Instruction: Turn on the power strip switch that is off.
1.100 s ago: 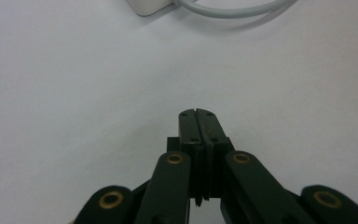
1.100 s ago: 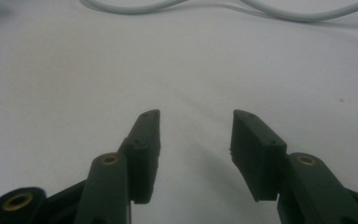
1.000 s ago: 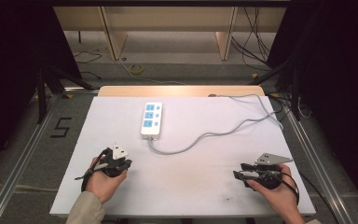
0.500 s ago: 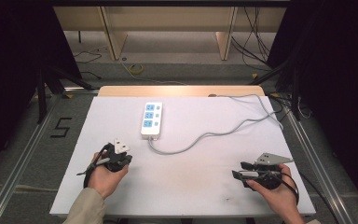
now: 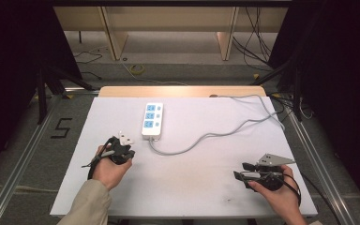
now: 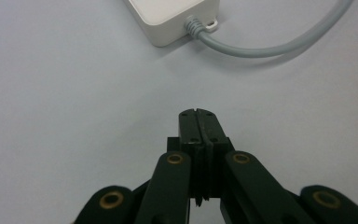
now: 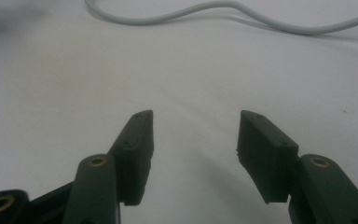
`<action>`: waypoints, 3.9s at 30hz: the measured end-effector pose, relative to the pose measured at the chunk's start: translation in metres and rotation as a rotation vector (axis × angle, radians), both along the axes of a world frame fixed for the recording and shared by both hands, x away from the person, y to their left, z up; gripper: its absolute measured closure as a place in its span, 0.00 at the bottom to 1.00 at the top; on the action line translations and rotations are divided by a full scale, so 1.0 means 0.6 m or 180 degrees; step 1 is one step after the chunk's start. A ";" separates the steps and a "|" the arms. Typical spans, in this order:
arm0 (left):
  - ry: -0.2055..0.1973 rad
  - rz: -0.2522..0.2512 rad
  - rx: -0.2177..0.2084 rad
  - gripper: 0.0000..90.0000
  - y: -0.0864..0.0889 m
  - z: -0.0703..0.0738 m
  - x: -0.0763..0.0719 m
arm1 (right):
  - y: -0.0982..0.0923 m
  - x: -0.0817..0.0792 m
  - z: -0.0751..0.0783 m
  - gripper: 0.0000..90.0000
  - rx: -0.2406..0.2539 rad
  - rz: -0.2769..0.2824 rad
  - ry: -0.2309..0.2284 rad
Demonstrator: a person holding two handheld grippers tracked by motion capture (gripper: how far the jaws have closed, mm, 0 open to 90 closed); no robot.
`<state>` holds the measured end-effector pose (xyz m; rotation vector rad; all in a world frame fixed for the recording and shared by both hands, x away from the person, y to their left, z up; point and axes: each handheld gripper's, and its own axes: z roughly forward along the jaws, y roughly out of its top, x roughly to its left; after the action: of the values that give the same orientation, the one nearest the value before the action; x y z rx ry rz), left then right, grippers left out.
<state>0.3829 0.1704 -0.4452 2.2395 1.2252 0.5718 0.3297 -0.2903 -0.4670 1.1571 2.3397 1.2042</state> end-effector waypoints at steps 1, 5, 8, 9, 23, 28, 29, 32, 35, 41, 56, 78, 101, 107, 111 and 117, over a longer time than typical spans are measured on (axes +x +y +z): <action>-0.0006 -0.0002 0.0001 1.00 -0.001 0.000 0.003 | 0.000 0.000 0.000 0.52 0.0006 -0.0005 -0.0002; 0.0003 -0.0001 0.0023 1.00 -0.004 0.004 0.015 | -0.001 -0.001 0.000 0.52 -0.0002 -0.0002 0.0004; -0.0002 -0.0010 0.0042 1.00 -0.007 0.008 0.025 | -0.001 -0.001 0.000 0.52 -0.0001 -0.0006 0.0002; 0.0003 -0.0015 0.0048 1.00 -0.008 0.011 0.028 | -0.001 -0.001 -0.001 0.52 -0.0001 -0.0005 0.0004; 0.0034 -0.0039 0.0137 1.00 -0.022 0.025 0.078 | -0.002 -0.001 -0.001 0.53 -0.0005 -0.0003 0.0000; 0.0057 -0.0052 0.0174 1.00 -0.025 0.029 0.094 | -0.002 -0.001 -0.002 0.53 -0.0007 -0.0004 0.0007; 0.0041 -0.0045 0.0167 1.00 -0.026 0.030 0.096 | -0.002 -0.001 -0.002 0.53 -0.0009 -0.0006 0.0006; 0.0029 -0.0071 0.0193 1.00 -0.029 0.033 0.104 | -0.002 -0.001 -0.002 0.53 -0.0014 -0.0009 0.0012; 0.0029 -0.0080 0.0203 1.00 -0.031 0.035 0.110 | -0.002 0.000 -0.002 0.53 -0.0012 -0.0008 0.0015; 0.0029 -0.0110 0.0214 1.00 -0.034 0.034 0.120 | -0.003 0.001 -0.004 0.53 0.0009 -0.0020 0.0017; -0.0044 -0.0147 0.0299 1.00 -0.046 0.040 0.150 | -0.006 0.002 -0.004 0.53 0.0012 -0.0029 0.0025; -0.0032 -0.0187 0.0388 1.00 -0.051 0.041 0.197 | -0.005 0.002 -0.005 0.53 0.0025 -0.0015 0.0032; -0.0068 -0.0293 0.0502 1.00 -0.055 0.046 0.236 | -0.004 0.002 -0.005 0.53 0.0023 -0.0004 0.0051; -0.0090 -0.0314 0.0537 1.00 -0.058 0.049 0.246 | -0.004 0.002 -0.005 0.53 0.0030 -0.0001 0.0044; -0.0108 -0.0308 0.0564 1.00 -0.061 0.052 0.254 | -0.003 0.002 -0.005 0.53 0.0025 0.0000 0.0050; -0.0089 -0.0301 0.0581 1.00 -0.060 0.048 0.263 | -0.003 0.002 -0.005 0.53 0.0030 0.0005 0.0045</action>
<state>0.5406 0.1345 -0.4163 2.4170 1.0849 0.7002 0.3309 -0.2923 -0.4701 1.1707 2.3480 1.2127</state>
